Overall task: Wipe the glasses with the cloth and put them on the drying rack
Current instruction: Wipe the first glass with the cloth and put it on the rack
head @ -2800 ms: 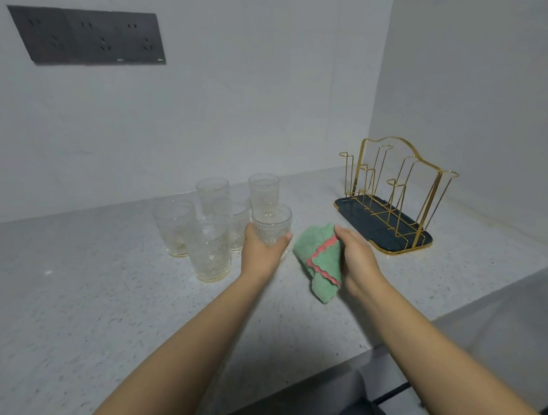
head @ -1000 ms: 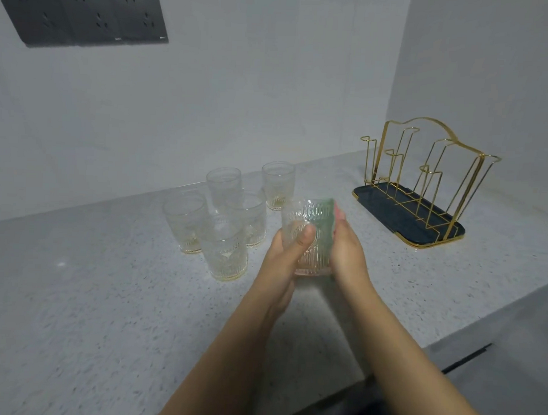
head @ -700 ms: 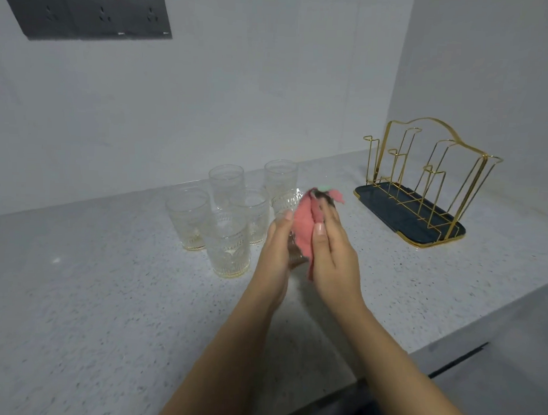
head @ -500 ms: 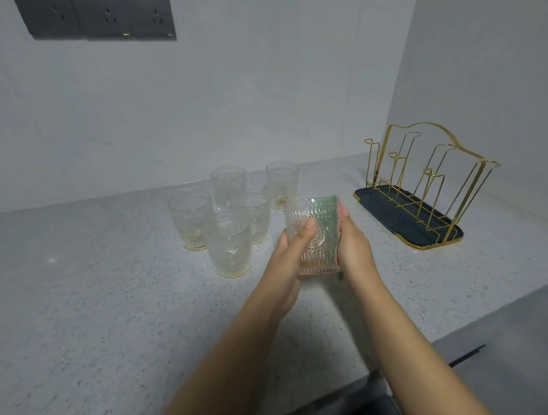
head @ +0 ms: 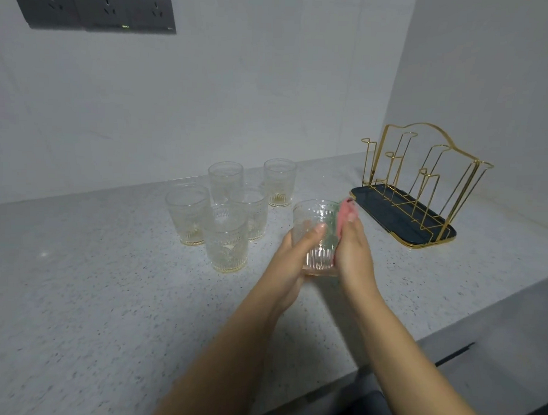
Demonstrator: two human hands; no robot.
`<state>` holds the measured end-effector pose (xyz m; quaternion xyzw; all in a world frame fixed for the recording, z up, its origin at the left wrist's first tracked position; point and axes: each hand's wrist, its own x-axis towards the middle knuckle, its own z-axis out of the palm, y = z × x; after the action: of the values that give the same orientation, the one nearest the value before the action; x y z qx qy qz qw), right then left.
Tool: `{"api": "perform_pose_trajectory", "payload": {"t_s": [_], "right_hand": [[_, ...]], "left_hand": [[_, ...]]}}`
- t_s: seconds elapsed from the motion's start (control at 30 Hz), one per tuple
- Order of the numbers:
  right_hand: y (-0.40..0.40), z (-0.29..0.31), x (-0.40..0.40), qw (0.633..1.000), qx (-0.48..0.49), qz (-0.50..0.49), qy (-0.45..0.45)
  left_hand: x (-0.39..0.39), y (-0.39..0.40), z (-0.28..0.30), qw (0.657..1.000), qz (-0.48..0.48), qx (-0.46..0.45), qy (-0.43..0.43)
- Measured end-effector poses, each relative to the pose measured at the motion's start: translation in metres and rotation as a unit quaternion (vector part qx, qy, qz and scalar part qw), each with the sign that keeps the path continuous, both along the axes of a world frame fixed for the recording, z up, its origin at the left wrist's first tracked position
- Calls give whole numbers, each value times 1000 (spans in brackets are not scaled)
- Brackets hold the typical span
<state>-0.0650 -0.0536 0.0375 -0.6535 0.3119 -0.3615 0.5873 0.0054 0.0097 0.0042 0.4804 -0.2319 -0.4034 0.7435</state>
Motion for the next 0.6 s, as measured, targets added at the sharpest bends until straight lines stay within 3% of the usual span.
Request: {"api": "perform_pose_trajectory", "payload": {"t_s": [0.17, 0.27, 0.33, 0.37, 0.43, 0.6], "right_hand": [[36, -20, -2, 986, -167, -16, -8], [9, -10, 4, 997, -61, -37, 25], [-7, -3, 2, 998, 54, -27, -27], [-7, -1, 0, 996, 72, -25, -47], [7, -2, -6, 999, 21, -14, -36], [22, -26, -4, 990, -136, -29, -26]], "left_hand": [[6, -2, -4, 997, 77, 10, 8], [1, 3, -1, 999, 33, 23, -11], [0, 3, 3, 1000, 0, 26, 13], [-1, 4, 5, 999, -11, 24, 31], [3, 1, 5, 999, -3, 21, 24], [1, 4, 4, 981, 87, 59, -164]]}}
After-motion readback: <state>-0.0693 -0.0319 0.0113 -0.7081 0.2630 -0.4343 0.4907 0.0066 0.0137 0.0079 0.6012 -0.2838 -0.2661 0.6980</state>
